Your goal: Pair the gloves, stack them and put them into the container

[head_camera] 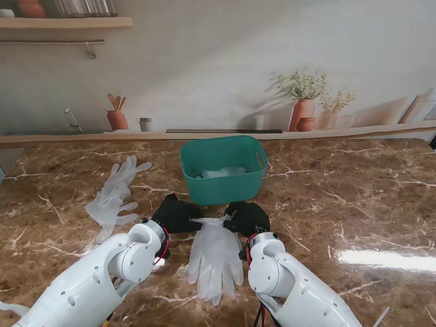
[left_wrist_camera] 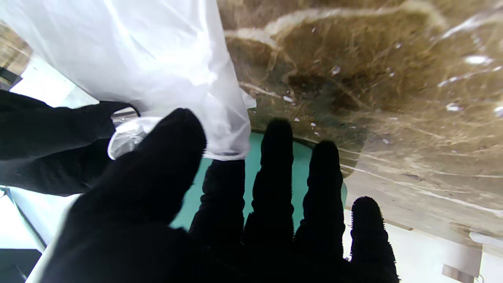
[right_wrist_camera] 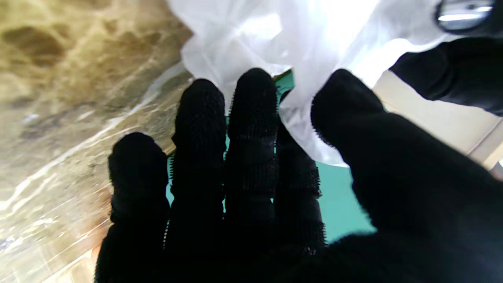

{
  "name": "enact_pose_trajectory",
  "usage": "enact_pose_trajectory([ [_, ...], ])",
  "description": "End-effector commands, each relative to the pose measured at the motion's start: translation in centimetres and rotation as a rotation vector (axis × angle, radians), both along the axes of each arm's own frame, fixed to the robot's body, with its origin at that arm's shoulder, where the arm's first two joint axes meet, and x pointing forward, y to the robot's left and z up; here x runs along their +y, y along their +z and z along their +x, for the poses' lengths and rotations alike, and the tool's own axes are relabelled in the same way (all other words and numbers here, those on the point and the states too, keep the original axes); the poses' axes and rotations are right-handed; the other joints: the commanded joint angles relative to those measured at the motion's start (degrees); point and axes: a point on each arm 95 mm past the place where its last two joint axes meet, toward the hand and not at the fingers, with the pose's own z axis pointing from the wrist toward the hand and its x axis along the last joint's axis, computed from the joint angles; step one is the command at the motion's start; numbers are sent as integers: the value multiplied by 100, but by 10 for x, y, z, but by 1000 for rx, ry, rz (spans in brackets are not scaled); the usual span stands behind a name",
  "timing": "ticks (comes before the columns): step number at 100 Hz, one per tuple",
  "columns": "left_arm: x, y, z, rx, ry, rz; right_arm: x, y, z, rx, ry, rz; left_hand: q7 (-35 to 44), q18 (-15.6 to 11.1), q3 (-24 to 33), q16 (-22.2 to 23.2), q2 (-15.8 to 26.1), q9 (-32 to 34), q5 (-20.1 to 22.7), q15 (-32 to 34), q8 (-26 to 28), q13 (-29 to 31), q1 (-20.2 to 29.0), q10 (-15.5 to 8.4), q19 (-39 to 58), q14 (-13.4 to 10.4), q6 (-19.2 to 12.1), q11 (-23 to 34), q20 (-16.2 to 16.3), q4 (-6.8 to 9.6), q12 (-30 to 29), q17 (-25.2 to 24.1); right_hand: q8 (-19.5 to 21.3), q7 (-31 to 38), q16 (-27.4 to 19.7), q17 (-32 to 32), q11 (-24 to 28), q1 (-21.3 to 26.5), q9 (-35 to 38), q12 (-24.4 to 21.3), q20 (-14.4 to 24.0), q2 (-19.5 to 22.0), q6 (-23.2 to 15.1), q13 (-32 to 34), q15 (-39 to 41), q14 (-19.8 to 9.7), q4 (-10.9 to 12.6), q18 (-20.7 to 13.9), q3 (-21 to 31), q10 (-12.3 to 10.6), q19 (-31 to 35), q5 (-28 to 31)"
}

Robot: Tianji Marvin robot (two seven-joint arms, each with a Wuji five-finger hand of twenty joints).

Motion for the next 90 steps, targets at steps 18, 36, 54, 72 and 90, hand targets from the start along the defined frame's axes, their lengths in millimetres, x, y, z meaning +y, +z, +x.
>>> enact_pose_trajectory([
  [18, 12, 1, -12, 2, 18, 11, -15, -8, -9, 22, -2, -99, -1435, -421, 238, -754, 35, -1860, -1104, -949, -579, -1146, -455, -161, -1034, -439, 500, -276, -174, 219, -517, -100, 874, -2914, -787, -1536, -1057, -980, -2655, -1090, -258, 282, 629, -1837, -1680, -92, 801, -221, -469, 112, -1698, -1405],
  [36, 19, 12, -22, 0, 28, -50, -23, 2, -10, -47, 14, -155, -1772, -803, -119, -1245, 55, -2419, -1393, -1196, -768, -1419, -512, -243, -1154, -576, 451, -373, -1082, 232, -763, 330, 805, -2966, -1105, -1756, -1019, -1058, -3179, -1420, -331, 499, 688, -2157, -2160, -105, 878, -251, -848, 174, -2342, -1611],
  [54, 24, 20, -36, -3, 44, -126, -21, 13, -6, -124, 69, -236, -1827, -896, -615, -1371, 180, -2477, -1372, -1123, -810, -1503, -518, -249, -495, -641, 435, -388, -2026, 276, -783, 286, 756, -2812, -1580, -1348, -1159, -920, -3035, -1703, -640, 269, 582, -1820, -2767, -177, 858, -231, -672, 148, -2613, -1404],
  [72, 27, 29, -50, -62, 62, -174, -8, 13, -1, -143, 121, -279, -1731, -868, -704, -1381, 252, -2371, -1227, -1115, -767, -1445, -511, -223, -431, -640, 443, -400, -2110, 291, -795, 250, 707, -2671, -1984, -1007, -1348, -739, -2713, -1954, -889, 42, 505, -1442, -3174, -197, 803, -175, -361, 132, -2553, -1116],
  [90, 33, 39, -58, -91, 73, -208, 6, 9, 4, -119, 141, -315, -1659, -845, -774, -1388, 321, -2308, -1145, -1113, -728, -1410, -485, -202, -387, -639, 453, -404, -2161, 300, -796, 237, 669, -2692, -2057, -883, -1406, -770, -2709, -2009, -935, -6, 541, -1321, -3228, -3, 770, -55, -334, 197, -2473, -1146],
])
